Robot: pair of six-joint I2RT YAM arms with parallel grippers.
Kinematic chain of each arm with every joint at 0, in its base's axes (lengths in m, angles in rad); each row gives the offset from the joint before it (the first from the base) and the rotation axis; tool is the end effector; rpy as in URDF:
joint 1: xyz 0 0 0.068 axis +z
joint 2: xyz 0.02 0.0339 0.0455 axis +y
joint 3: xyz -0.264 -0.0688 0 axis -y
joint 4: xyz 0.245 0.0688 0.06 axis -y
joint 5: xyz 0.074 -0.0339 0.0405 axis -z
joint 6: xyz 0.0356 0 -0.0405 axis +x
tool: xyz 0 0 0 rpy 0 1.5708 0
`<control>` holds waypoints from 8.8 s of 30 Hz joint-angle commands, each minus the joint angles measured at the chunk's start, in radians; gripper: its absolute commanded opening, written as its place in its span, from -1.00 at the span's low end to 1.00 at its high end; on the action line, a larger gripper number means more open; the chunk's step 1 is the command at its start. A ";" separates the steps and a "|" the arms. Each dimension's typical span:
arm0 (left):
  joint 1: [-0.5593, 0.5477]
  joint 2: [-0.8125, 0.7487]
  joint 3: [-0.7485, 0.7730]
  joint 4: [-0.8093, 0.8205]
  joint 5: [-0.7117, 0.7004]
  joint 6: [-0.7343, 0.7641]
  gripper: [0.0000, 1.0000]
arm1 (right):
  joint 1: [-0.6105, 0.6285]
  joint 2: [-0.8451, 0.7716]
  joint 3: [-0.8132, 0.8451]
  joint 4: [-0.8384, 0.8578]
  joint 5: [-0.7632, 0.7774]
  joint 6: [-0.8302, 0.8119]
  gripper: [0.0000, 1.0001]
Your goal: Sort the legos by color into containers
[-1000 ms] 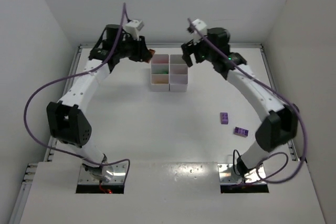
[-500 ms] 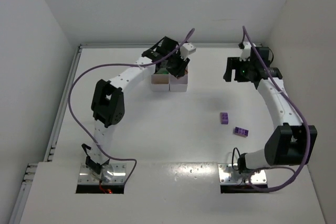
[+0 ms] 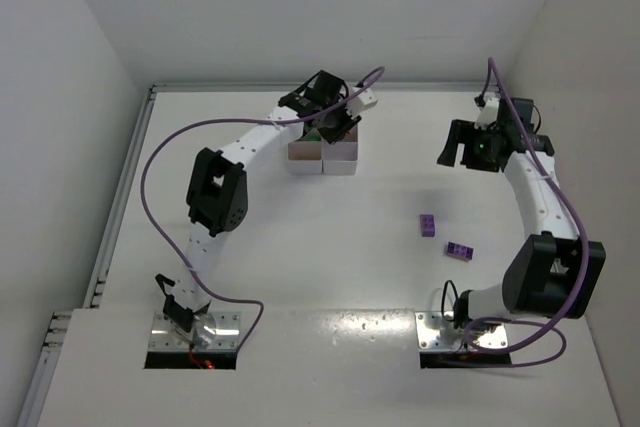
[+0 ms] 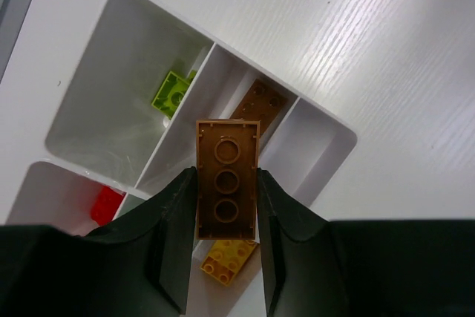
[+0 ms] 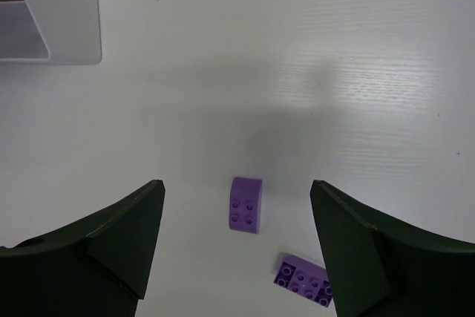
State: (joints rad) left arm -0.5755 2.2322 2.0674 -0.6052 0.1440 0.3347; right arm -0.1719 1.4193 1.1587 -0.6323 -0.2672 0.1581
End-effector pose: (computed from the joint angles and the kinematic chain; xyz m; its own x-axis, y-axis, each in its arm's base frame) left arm 0.4268 -0.2830 0.2648 -0.3463 0.6122 -0.7109 0.7822 0.6068 0.1415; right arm 0.2975 -0.0421 0.2849 -0.7576 0.2856 -0.5870 0.1226 0.9454 0.3018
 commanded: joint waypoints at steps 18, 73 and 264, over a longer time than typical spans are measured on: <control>0.009 -0.104 -0.018 0.097 0.063 -0.042 0.41 | -0.051 0.032 -0.021 -0.368 0.085 -0.211 0.26; 0.045 -0.330 -0.276 0.222 0.169 -0.160 0.77 | 0.048 0.118 -0.407 -0.111 0.195 -1.128 -0.93; 0.000 -0.048 0.048 -0.192 0.270 -0.157 -0.98 | 0.207 -0.054 -0.071 0.402 0.039 -0.052 0.43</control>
State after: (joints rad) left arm -0.5644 2.1174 1.9911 -0.6846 0.4587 0.0666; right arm 0.0685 1.4029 1.1156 -0.1448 -0.2245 0.0765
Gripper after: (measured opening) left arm 0.412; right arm 0.712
